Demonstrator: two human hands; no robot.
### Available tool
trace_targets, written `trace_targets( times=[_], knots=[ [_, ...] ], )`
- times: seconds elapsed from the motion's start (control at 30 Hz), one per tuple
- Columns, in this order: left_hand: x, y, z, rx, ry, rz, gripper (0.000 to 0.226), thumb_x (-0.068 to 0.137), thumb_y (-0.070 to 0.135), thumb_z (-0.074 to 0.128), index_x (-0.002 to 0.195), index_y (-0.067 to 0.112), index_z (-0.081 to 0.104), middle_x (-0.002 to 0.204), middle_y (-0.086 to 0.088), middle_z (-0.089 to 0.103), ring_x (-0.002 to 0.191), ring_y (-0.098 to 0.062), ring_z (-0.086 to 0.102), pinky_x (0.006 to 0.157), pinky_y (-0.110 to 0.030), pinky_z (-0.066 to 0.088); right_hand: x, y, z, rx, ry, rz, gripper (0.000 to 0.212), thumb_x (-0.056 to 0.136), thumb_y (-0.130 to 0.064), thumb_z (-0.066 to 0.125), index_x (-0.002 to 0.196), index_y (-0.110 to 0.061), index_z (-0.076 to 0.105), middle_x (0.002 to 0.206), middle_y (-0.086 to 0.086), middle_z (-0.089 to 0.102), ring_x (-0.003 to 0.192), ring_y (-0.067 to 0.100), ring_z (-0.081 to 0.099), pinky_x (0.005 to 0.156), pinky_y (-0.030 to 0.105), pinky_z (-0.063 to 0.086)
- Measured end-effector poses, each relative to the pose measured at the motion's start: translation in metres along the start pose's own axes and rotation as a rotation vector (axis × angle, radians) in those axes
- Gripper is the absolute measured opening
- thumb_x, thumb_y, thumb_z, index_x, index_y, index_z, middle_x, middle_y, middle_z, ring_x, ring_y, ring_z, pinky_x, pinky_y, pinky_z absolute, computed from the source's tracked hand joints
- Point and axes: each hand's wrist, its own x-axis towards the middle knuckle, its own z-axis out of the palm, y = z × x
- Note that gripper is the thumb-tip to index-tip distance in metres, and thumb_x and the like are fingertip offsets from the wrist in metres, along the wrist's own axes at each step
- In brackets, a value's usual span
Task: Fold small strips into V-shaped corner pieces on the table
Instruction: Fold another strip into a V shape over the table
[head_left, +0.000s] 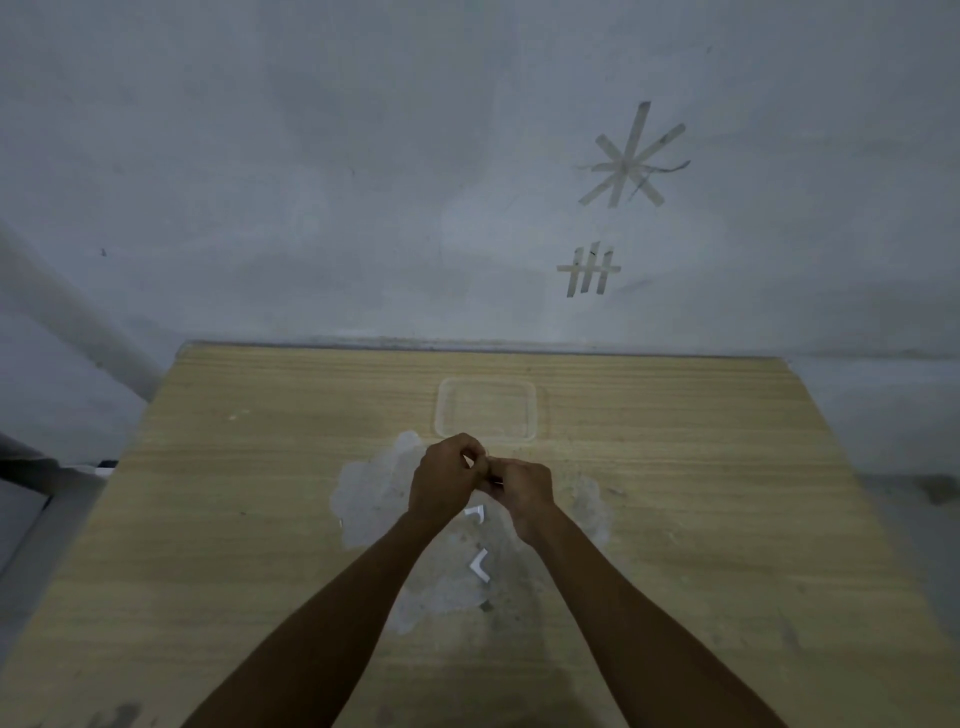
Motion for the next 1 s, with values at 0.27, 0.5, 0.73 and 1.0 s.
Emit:
trace_targets(
  times=[0.27, 0.5, 0.73, 1.0],
  knots=[
    [0.001, -0.005, 0.003, 0.004, -0.022, 0.012, 0.007, 0.081, 0.022, 0.064, 0.076, 0.025, 0.061, 0.075, 0.008, 0.064, 0.072, -0.010, 0.062, 0.068, -0.030, 0.051, 0.002, 0.002, 0.001, 0.010, 0.036, 0.027, 0.009, 0.078, 0.003, 0.069, 0.074, 0.011, 0.069, 0.076, 0.023, 0.067, 0.064, 0.024, 0.066, 0.056, 0.025, 0.059],
    [-0.002, -0.010, 0.007, -0.080, -0.023, 0.044, 0.007, 0.080, 0.016, 0.065, 0.076, 0.020, 0.060, 0.077, 0.002, 0.066, 0.077, -0.012, 0.064, 0.072, -0.028, 0.052, 0.007, 0.004, -0.004, -0.031, 0.067, 0.021, 0.011, 0.080, 0.004, 0.067, 0.072, 0.012, 0.067, 0.083, 0.025, 0.065, 0.083, 0.033, 0.068, 0.084, 0.041, 0.059],
    [-0.004, -0.015, 0.010, -0.204, 0.008, 0.034, 0.013, 0.080, 0.007, 0.062, 0.075, 0.016, 0.055, 0.068, 0.005, 0.062, 0.064, -0.004, 0.059, 0.058, -0.006, 0.045, 0.009, 0.002, -0.011, 0.010, 0.093, 0.035, 0.006, 0.078, 0.007, 0.067, 0.073, 0.010, 0.066, 0.070, 0.020, 0.062, 0.061, 0.022, 0.062, 0.079, 0.038, 0.057],
    [-0.003, -0.015, 0.010, -0.237, 0.028, 0.011, 0.027, 0.088, 0.003, 0.051, 0.072, 0.024, 0.045, 0.065, 0.005, 0.060, 0.057, 0.005, 0.058, 0.054, -0.009, 0.045, 0.013, 0.006, -0.015, -0.058, 0.083, 0.033, 0.003, 0.076, 0.007, 0.064, 0.077, 0.007, 0.067, 0.073, 0.021, 0.061, 0.067, 0.024, 0.059, 0.085, 0.048, 0.056]
  ],
)
